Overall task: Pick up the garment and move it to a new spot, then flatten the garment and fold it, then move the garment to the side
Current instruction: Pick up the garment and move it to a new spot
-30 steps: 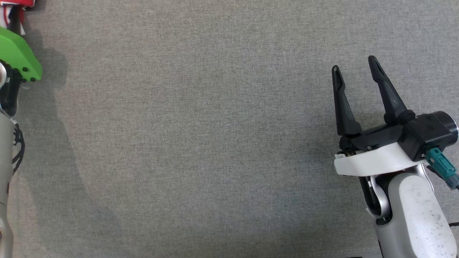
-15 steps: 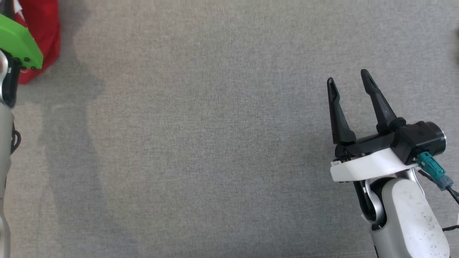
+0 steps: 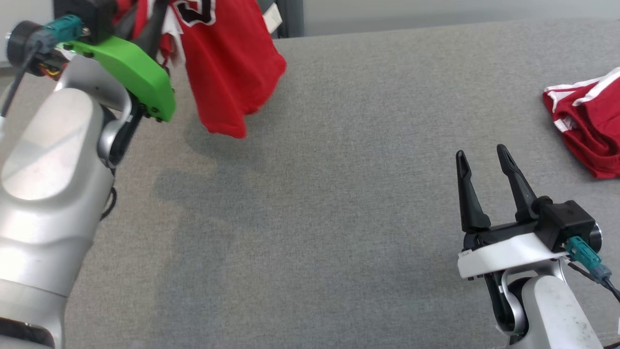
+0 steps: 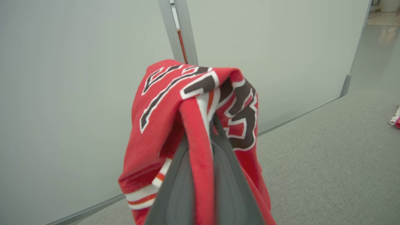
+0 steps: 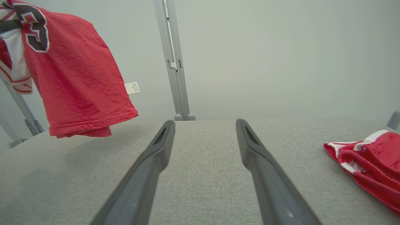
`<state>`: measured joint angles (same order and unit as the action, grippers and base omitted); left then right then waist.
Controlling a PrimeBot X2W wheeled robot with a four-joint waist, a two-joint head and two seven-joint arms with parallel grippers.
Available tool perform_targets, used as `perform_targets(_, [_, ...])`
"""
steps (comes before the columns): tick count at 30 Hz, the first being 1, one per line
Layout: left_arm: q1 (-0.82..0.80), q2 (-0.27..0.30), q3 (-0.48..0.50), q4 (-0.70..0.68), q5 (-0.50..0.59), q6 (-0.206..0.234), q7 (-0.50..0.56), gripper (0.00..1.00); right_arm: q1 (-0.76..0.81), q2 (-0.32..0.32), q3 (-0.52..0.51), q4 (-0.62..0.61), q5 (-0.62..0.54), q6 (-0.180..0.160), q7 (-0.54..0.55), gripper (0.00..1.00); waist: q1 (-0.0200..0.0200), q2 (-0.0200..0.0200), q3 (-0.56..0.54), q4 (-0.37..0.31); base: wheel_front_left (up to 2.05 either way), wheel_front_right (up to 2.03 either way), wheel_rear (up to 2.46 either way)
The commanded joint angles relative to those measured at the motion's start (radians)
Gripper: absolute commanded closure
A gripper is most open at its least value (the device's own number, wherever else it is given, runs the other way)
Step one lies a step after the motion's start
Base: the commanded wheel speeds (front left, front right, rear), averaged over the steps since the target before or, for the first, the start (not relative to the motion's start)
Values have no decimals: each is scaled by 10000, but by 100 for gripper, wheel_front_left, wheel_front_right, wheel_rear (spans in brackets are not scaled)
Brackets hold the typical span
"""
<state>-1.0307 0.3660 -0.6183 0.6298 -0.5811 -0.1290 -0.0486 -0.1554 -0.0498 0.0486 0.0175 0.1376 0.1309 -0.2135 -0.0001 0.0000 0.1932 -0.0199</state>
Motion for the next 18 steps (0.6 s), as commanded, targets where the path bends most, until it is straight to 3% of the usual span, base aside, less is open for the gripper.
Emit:
perform_targets(1, [328, -138, -69, -324, -173, -18, 56, 100, 218, -12, -29, 16, 84, -3, -63, 0, 1, 0, -856, -604, 0, 0, 0])
perform_targets(13, [2605, -2006, -1138, -2909, -473, 631, -347, 100, 303, -10, 130, 142, 434, -3, -213, 0, 1, 0, -261, -1636, 0, 0, 0])
perform_targets(18, [3018, -2040, -1172, -2566, -430, 986, -492, 100, 147, -12, 214, 256, 583, -3, -316, 0, 1, 0, 139, -1978, 0, 0, 0])
